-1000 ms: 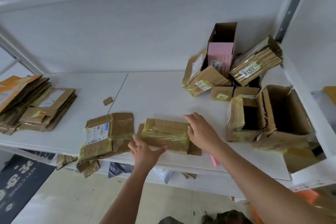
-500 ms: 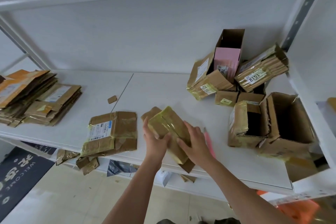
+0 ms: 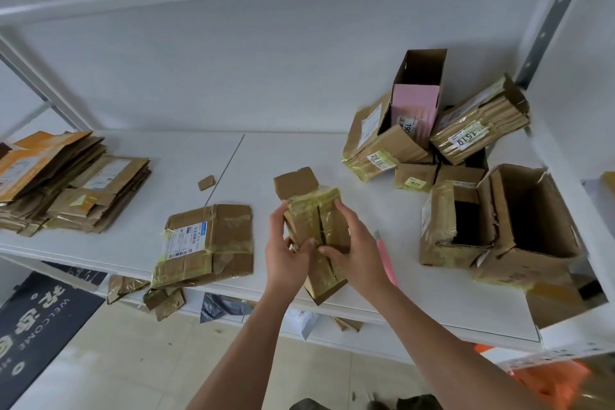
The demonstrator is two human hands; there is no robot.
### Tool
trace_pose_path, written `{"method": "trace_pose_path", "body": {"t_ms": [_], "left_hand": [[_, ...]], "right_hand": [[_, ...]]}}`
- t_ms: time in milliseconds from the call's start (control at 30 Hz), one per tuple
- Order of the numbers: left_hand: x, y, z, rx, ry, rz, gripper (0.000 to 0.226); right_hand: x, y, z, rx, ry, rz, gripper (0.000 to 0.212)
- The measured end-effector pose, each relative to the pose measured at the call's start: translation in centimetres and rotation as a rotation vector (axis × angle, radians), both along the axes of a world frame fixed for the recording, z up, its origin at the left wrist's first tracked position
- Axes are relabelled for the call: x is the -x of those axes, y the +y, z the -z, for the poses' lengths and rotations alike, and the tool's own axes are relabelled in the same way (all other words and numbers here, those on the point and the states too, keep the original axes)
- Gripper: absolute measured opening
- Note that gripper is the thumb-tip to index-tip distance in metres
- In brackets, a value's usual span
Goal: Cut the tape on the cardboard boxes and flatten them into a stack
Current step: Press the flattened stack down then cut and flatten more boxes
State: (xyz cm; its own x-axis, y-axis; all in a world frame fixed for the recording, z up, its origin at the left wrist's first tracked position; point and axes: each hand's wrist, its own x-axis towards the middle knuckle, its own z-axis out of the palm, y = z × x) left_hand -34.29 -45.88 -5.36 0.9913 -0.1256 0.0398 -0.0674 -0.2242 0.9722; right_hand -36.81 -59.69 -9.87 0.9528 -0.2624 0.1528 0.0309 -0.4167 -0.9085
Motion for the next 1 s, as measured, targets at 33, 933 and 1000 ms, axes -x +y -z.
{"method": "trace_pose_path", "body": {"t_ms": [33,933,1000], "left_hand": [[-0.1,0.2,0.1,-0.008,0.001,0.007,0.07],[-2.1,0.2,1.6,-0.179,0.013,0.121,0.078],[-1.8,0.4,1.6,-0.187,-0.006,0.141,0.077]], "right_hand": [[-0.1,0.1,0.0,0.003,0.001,0.009,0.084],[0.2,-3.9,-2.3,-0.279,0.188,-0.159,0.079],[-0.9,-3.1,-2.7,-0.216,0.102,-0.139,0.087]]}}
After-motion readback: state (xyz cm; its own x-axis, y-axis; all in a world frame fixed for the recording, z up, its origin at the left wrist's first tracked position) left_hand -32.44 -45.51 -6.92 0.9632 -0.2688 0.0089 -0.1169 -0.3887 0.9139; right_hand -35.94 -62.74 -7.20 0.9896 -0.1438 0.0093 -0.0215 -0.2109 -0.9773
